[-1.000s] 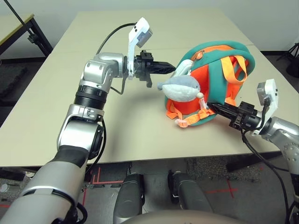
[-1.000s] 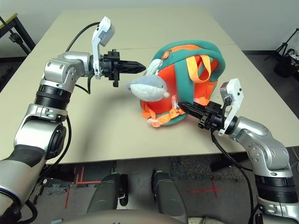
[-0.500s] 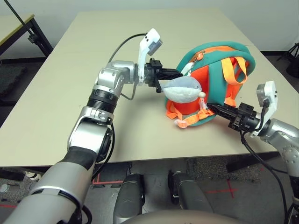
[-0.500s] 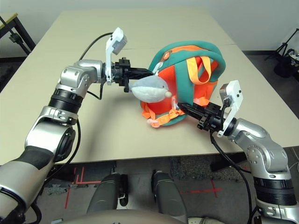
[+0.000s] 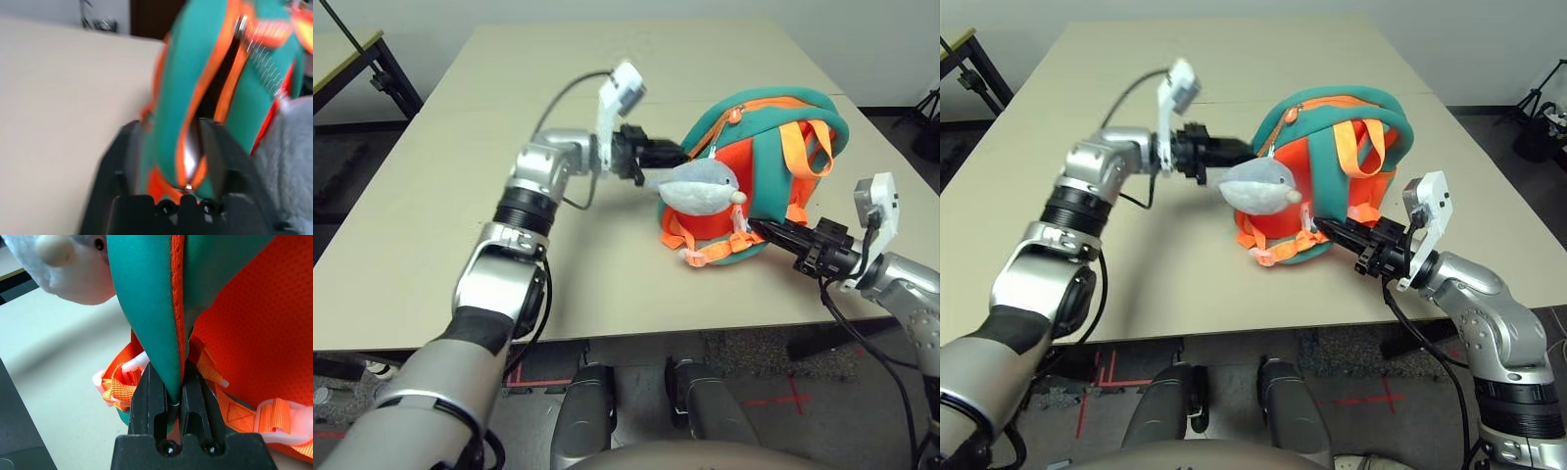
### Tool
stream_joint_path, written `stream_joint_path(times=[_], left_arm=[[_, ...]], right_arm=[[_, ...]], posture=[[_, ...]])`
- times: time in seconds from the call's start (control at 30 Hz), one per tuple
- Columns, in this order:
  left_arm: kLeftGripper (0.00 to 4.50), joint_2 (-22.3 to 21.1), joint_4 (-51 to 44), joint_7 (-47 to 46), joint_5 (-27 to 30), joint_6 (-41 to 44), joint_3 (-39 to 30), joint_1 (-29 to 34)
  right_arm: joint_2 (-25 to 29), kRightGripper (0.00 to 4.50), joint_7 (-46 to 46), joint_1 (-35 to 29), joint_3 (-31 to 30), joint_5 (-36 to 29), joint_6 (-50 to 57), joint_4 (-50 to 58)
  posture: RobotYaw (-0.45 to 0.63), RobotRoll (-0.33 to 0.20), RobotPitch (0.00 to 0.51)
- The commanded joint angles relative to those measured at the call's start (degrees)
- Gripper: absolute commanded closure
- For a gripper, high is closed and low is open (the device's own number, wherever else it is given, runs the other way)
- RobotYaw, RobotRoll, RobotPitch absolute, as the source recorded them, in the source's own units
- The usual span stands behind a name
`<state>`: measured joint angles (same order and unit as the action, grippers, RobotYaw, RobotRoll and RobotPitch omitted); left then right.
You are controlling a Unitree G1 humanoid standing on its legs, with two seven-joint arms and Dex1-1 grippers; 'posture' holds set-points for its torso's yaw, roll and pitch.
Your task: Put the pencil case into the backpack and zip it.
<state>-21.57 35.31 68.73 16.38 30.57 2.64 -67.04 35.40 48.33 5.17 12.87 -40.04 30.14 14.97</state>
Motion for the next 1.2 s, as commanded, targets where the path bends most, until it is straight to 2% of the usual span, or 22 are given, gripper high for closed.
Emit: stream_joint_path(times=[0.03,0.07,0.1,0.3,0.5,0.67,0.93,1.13,1.2], left_arm=[[0.40,-1.58,-5.60,3.05,3.61,4.48,-0.92,-0.28],[0.04,-2.18,-7.83,3.89,4.89,6.37,-1.14,-0.16],[0.00,-2.68,-9.79,4.47,5.94,7.96,-1.15,0.04],[0.00,-5.87,-20.18,7.76,10.04,14.61,0.97,2.20],[0.00,-8.96,-25.60,11.10,11.82,18.99,5.11,4.63],[0.00,-7.77,-24.97,9.13,10.64,17.18,6.64,6.58],[0.00,-3.06,-23.51,7.22,9.92,16.33,9.71,8.78],[0.00,-2.22,-22.38,7.00,8.80,14.99,11.87,9.90],[0.36,-2.33,-21.54,6.85,7.98,13.91,12.40,10.18]], right_arm=[[0.45,4.49,0.78,0.77,-0.56,0.52,0.12,-1.43],[0.47,4.49,0.94,1.04,-0.75,0.63,0.10,-1.69],[0.49,4.49,1.08,1.25,-0.89,0.74,0.07,-1.92],[0.51,4.49,1.77,2.07,-1.48,1.32,-0.12,-2.84],[0.60,4.49,2.04,1.85,-1.34,1.49,-0.15,-2.74],[0.48,4.49,1.88,1.46,-1.04,1.38,-0.19,-2.44],[-0.01,4.49,1.75,1.98,-1.34,1.42,-0.44,-2.90],[0.10,4.49,1.82,1.25,-0.85,1.27,-0.54,-2.59],[0.08,4.49,1.82,0.91,-0.75,1.26,-0.63,-2.51]], posture=[[0.04,0.000,0.107],[0.04,0.000,0.106],[0.05,0.000,0.106],[0.05,0.000,0.103],[0.05,0.000,0.101],[0.03,0.000,0.097],[0.03,0.000,0.101],[0.02,0.000,0.104],[0.02,0.000,0.106]])
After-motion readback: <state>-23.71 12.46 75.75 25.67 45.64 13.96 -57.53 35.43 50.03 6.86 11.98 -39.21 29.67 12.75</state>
